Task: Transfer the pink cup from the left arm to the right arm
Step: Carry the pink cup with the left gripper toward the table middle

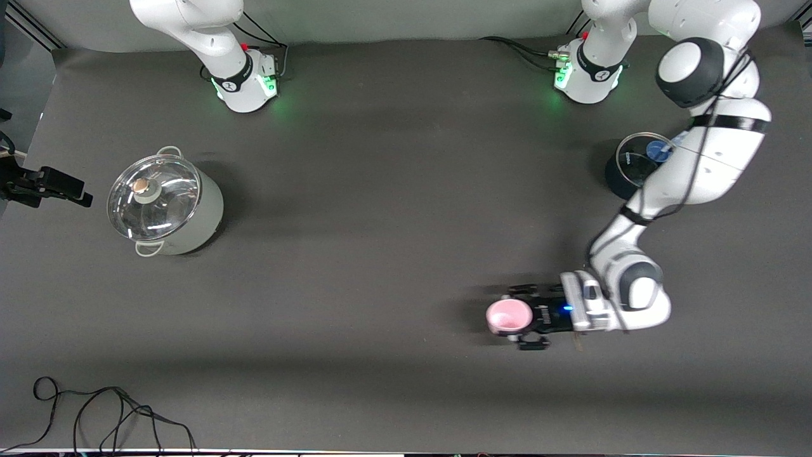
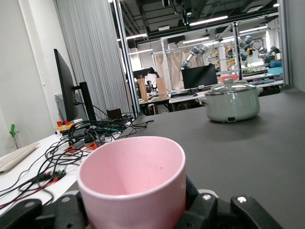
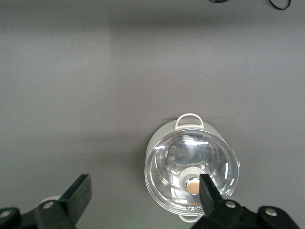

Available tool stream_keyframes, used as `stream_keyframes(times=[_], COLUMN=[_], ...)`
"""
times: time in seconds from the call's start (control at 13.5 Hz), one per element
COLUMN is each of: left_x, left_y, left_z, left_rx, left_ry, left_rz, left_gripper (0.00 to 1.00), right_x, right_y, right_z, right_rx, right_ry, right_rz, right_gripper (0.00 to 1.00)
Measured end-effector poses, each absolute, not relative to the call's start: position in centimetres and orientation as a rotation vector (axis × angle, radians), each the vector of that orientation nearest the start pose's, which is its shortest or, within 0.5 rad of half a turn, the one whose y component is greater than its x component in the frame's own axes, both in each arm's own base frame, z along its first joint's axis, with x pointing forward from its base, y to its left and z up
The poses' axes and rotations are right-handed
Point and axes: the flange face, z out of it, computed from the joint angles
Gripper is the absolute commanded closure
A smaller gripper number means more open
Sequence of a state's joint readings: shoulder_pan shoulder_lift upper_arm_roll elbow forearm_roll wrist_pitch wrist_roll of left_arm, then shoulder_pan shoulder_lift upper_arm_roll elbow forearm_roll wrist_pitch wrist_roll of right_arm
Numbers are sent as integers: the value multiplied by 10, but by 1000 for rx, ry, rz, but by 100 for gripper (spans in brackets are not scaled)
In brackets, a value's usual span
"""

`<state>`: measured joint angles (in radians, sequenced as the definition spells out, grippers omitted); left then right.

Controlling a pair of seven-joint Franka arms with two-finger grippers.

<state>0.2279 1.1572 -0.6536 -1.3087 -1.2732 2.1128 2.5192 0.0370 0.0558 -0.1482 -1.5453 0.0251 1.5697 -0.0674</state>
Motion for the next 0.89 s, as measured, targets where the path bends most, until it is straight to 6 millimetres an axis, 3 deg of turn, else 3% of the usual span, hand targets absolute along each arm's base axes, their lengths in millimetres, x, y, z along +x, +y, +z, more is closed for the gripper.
stream_keyframes(times=[0.37,0.67,0.89], left_x=[680,659,635], left_y=[-355,-433,-482], left_z=[203,264,290], left_rx=[1333,1475,1509], left_ry=[-1160,-1097,-1096], left_rz=[1421,1407,1389], left_gripper=[100,100,100], right_x=[568,567,567], right_y=[-59,-61,-56], right_z=[605,606,611], right_rx=[-3121,-3121,-3120], right_ry=[70,76,64], right_rz=[45,42,29], right_gripper=[0,0,0])
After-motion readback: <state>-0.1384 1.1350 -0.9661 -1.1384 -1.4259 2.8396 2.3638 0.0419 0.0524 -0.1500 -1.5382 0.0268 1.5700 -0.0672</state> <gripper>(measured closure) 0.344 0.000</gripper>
